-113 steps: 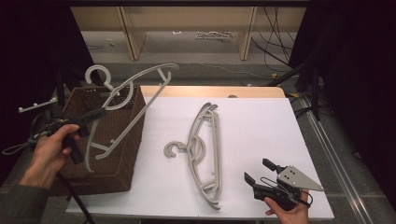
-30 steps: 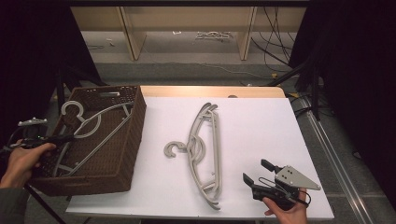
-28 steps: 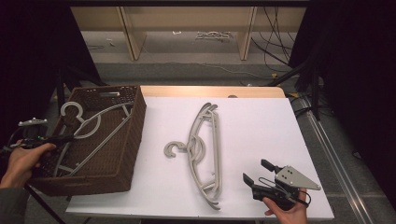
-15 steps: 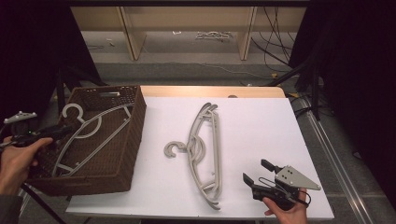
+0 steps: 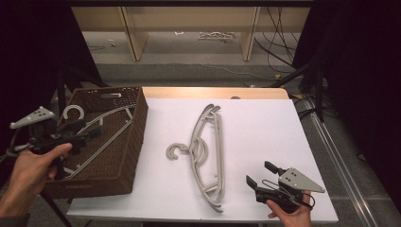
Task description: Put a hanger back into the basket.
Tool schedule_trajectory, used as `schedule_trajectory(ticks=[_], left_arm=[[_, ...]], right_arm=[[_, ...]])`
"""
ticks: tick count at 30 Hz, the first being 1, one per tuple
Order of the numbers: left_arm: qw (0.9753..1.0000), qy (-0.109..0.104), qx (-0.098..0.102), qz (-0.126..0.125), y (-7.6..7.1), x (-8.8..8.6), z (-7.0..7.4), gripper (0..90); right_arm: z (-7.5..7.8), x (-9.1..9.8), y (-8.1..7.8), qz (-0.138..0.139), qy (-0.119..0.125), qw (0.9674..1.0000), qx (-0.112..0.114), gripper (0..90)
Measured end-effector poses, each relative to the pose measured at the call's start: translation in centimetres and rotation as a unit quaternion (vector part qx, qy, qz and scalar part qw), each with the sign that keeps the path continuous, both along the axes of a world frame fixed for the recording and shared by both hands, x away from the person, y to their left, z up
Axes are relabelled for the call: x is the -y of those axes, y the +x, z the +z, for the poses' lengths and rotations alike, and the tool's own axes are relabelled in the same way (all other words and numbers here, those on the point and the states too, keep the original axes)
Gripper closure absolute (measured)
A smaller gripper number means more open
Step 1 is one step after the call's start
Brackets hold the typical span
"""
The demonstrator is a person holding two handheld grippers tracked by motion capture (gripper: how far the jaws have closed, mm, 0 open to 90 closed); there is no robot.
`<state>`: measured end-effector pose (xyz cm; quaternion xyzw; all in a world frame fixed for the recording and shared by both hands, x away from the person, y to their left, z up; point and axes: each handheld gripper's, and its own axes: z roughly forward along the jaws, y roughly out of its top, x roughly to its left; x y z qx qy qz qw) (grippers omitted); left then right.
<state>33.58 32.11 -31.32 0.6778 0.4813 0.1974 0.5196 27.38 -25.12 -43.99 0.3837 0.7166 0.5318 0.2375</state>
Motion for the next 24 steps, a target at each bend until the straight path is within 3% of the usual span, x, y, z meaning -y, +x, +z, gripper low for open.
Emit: schedule_trajectory(ticks=[4,13,20,21,24], left_arm=[[0.9992,-0.014,0.003,-0.036,-0.5,3.2,0.1,22.6],[0.996,-0.046,0.012,-0.075,-1.3,7.6,-0.4,22.6],[0.9916,-0.066,0.008,-0.111,-2.0,11.6,-2.2,20.1],[0.9913,-0.067,0.007,-0.113,-1.9,11.8,-2.4,20.1],[0.9899,-0.068,-0.008,-0.124,-1.8,13.4,-3.6,20.0]], right_arm=[[0.0,0.1,0.0,0.001,-0.004,1.0,0.001,20.1],[0.1,0.1,-0.1,-0.001,-0.011,0.9999,0.002,20.1],[0.2,0.1,-0.2,0.001,-0.008,0.9999,0.006,19.9],[0.1,0.0,-0.1,0.002,0.002,1.0,0.008,19.8],[0.3,0.2,-0.3,0.0,-0.009,1.0,0.004,19.7]])
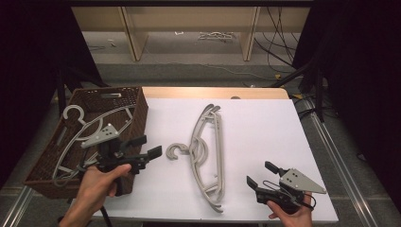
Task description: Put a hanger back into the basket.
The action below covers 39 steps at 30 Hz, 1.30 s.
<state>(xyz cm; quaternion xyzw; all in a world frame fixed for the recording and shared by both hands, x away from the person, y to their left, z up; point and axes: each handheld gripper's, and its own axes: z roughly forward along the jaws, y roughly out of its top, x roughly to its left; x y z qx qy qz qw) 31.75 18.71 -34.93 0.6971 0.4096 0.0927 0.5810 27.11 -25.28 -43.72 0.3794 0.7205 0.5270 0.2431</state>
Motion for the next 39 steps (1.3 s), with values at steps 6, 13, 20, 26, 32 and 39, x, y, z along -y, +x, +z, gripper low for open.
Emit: schedule_trajectory(ticks=[6,13,20,26,32,39], left_arm=[[0.9997,-0.011,-0.022,-0.005,0.4,2.0,-2.3,19.5],[0.9995,-0.001,-0.027,-0.018,0.7,4.3,-4.5,19.6],[0.9986,0.029,-0.031,-0.031,0.2,5.9,-7.2,20.3],[0.9972,0.029,-0.061,-0.034,0.4,5.8,-8.7,22.1],[0.9955,0.035,-0.079,-0.038,1.3,6.5,-9.7,23.3],[0.9912,0.03,-0.122,-0.042,2.9,7.3,-11.0,25.9]], right_arm=[[-0.2,0.1,0.2,0.005,0.012,0.9999,0.006,19.4],[-0.2,0.6,0.2,0.0,0.017,0.9998,0.004,19.1],[-0.1,0.5,0.1,0.003,0.006,1.0,0.001,19.1],[0.1,0.1,0.0,0.006,0.007,0.9999,0.01,19.1],[-0.1,0.1,0.1,0.011,0.014,0.9998,0.006,19.0],[0.1,-0.3,-0.1,0.01,0.008,0.9999,0.007,19.1]])
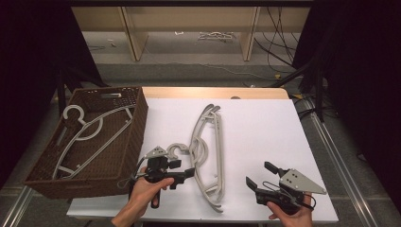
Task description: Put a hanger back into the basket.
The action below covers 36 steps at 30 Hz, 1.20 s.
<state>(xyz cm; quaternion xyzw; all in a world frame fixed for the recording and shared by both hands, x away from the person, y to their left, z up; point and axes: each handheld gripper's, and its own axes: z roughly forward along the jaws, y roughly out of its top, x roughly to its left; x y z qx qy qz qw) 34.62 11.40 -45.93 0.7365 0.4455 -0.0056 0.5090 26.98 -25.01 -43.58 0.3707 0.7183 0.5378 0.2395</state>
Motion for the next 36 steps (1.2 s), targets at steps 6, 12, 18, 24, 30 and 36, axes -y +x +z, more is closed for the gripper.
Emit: schedule_trajectory(ticks=[6,12,18,24,30,36], left_arm=[[0.9992,0.006,-0.04,0.003,1.3,0.8,-1.0,27.9],[0.994,-0.034,-0.101,0.022,3.1,1.1,-2.1,34.9],[0.9915,-0.033,-0.121,0.035,4.3,1.6,-3.1,38.8],[0.9895,-0.027,-0.13,0.057,5.1,1.5,-3.9,43.8],[0.9883,-0.04,-0.137,0.056,5.6,1.7,-4.3,48.4],[0.984,-0.063,-0.152,0.07,6.1,1.7,-4.7,57.0]], right_arm=[[0.0,-0.2,0.0,0.005,-0.02,0.9998,-0.006,19.1],[0.0,0.1,0.0,0.001,-0.018,0.9998,-0.005,19.2],[0.0,0.0,0.0,0.005,-0.011,0.9999,0.002,19.2],[0.0,0.0,0.1,0.007,-0.008,0.9999,0.002,19.2],[0.1,0.0,0.0,0.005,-0.018,0.9998,-0.004,19.2],[-0.1,-0.3,0.1,0.011,-0.001,0.9999,0.005,19.3]])
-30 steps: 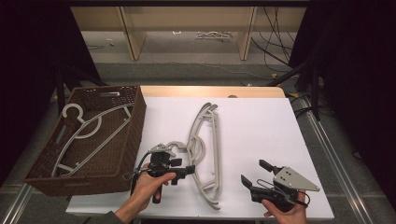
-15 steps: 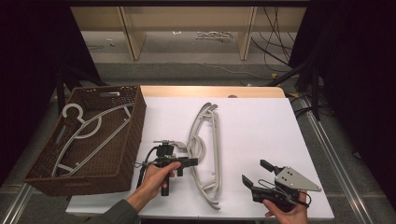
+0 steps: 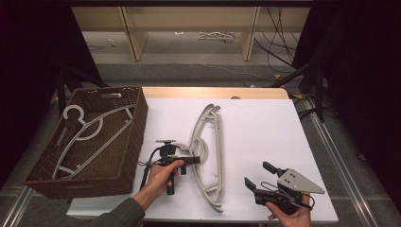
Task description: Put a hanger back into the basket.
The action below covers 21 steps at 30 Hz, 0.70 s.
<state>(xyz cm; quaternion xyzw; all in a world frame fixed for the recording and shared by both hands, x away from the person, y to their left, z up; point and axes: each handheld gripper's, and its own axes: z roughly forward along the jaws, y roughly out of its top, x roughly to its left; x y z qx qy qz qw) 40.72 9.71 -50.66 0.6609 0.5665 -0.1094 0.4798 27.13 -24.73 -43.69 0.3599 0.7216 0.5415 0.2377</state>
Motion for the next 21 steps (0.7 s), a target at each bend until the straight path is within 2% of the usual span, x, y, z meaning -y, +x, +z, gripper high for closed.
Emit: schedule_trajectory(ticks=[4,6,8,10,17,21], left_arm=[[0.9993,-0.028,-0.022,0.01,0.3,-0.1,-0.3,62.4],[0.999,-0.033,-0.022,0.019,0.3,-0.2,-0.3,66.3],[0.9982,-0.049,-0.026,0.023,0.3,-0.5,-0.2,69.5],[0.9968,-0.068,-0.023,0.034,0.3,-0.6,0.2,73.4],[0.9951,-0.088,-0.03,0.033,0.0,-0.2,0.5,75.5],[0.9945,-0.095,-0.021,0.039,-0.3,0.0,1.1,76.5]], right_arm=[[0.0,0.0,0.0,0.001,-0.001,1.0,0.0,19.3],[0.0,0.0,0.0,0.001,-0.003,1.0,0.0,19.3],[0.1,0.1,-0.1,-0.001,-0.011,0.9999,-0.003,19.3],[0.0,0.0,0.0,0.001,-0.003,1.0,0.002,19.3],[0.1,0.1,-0.2,-0.001,-0.009,0.9999,-0.005,19.3],[0.1,0.1,-0.2,-0.002,-0.01,0.9999,-0.005,19.3]])
